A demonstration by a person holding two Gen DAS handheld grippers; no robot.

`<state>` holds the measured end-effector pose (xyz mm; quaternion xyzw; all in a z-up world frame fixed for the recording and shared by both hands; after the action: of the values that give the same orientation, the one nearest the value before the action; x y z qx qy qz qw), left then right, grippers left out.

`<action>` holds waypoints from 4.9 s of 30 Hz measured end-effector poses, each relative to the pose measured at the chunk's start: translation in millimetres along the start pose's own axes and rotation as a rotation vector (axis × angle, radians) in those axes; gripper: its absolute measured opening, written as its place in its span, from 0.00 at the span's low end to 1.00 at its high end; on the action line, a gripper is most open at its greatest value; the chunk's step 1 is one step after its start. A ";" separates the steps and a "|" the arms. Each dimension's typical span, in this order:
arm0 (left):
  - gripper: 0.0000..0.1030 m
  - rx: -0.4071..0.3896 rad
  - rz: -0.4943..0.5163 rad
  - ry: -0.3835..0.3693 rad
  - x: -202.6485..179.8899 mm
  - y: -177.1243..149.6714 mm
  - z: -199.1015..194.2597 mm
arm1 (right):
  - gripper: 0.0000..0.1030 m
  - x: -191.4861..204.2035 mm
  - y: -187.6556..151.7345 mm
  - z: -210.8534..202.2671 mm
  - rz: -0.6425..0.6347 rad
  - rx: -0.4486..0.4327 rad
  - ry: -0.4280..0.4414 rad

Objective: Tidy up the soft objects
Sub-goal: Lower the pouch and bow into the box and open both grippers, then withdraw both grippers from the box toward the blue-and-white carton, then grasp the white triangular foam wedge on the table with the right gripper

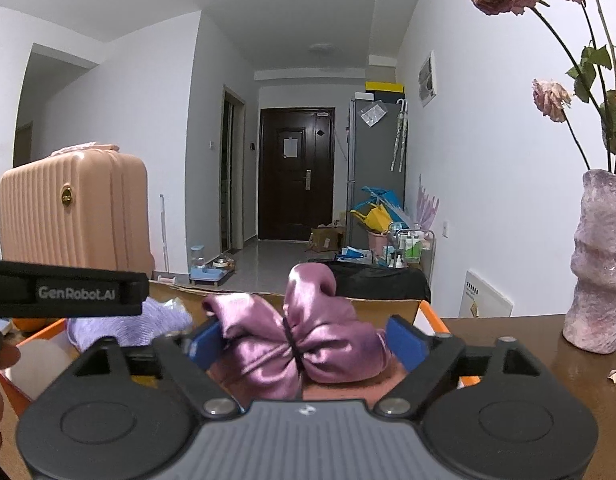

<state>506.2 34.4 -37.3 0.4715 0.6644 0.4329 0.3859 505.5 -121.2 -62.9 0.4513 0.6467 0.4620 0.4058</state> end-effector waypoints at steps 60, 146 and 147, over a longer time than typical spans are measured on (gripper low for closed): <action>1.00 0.023 -0.036 0.028 27.3 -28.0 -89.2 | 1.00 -14.0 -15.6 -105.7 0.035 -0.049 -0.036; 1.00 0.201 0.052 -0.045 83.9 -94.4 -188.7 | 0.66 68.6 -87.0 -154.4 -0.084 0.344 0.124; 1.00 0.203 0.052 -0.044 83.9 -94.8 -188.6 | 0.63 68.8 -87.2 -154.0 -0.083 0.347 0.128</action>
<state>283.2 58.0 -73.3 0.5348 0.6836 0.3628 0.3393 324.2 -105.4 -116.9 0.4569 0.7593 0.3542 0.2987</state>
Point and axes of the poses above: each gripper's, at about its wrist camera, not at the fingertips, and z roughly the way its jaws point, x to its left, y to its top, the point moved 8 cm from there along z, roughly the way its jaws point, and after that the axes turned 6 degrees about -z, right-handed, at the moved point
